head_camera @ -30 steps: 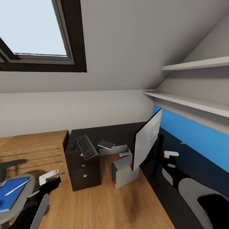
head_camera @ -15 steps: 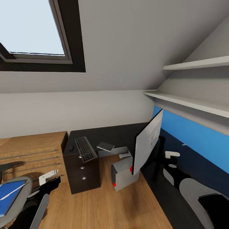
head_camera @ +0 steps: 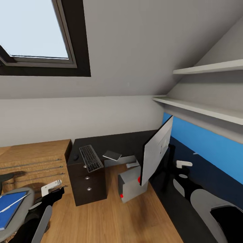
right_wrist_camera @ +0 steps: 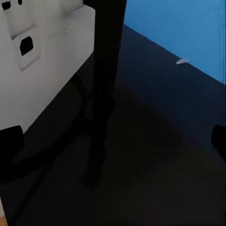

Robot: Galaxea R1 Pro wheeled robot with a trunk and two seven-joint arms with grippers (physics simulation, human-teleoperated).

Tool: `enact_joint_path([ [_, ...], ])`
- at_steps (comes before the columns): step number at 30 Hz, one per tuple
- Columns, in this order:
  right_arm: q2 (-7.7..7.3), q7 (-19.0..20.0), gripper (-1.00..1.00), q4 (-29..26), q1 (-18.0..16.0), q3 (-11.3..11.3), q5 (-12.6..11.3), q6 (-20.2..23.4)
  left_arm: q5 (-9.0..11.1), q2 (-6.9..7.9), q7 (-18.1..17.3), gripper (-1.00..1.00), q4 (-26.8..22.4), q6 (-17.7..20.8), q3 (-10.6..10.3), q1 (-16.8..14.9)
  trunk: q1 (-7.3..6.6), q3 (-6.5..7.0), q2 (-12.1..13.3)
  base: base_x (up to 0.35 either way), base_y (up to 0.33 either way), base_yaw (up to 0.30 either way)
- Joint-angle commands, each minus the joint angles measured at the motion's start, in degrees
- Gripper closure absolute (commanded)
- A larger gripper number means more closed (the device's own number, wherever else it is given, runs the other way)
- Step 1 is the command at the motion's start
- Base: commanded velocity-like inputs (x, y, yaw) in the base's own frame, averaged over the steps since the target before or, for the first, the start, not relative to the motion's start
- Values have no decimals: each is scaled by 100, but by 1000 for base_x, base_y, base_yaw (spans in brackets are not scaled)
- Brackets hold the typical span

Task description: In the bedroom, organize the workspace by keeping the computer under the desk, ensuring the monitor is on the desk, placing the keyboard on the desk next to the monitor, placing the mouse on the desk next to the keyboard, moving the folder from the swivel chair onto the desk next to the mouse, stacking the notebook on top of the folder with the pen on top of the notebook, and positioning the swivel chair next to the desk.

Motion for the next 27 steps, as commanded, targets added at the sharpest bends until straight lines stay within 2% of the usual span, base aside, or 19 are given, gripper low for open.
enact_joint_path([
  [1,-4,-37,-100,6,-2,50,-59,-18,60,2,42,-100,-8,16,-5,-1,2,-3,-4,0,0,0],
  [7,-95,-82,-100,38,-1,44,-64,34,68,-4,36,-100,-214,33,-14,-1,2,-3,-4,0,0,0],
  [12,-131,-75,-100,38,-1,43,-74,220,81,-31,34,-100,-800,154,-26,64,2,-3,-4,0,0,0],
  [14,-141,-69,-100,35,-1,43,-76,351,86,-95,34,-100,-1149,346,-29,164,2,-3,-4,0,0,0],
  [15,-147,-66,-100,29,-1,43,-76,440,89,-208,36,-100,-1520,720,-26,285,24,-21,-45,0,0,0],
  [21,-158,-64,-100,22,-4,43,-76,493,94,-306,35,-100,-1772,1098,-23,361,156,-128,-285,0,0,0],
  [27,-164,-65,-100,18,-5,43,-76,501,95,-327,41,-100,-1817,1191,-24,374,288,-236,-526,0,0,0],
])
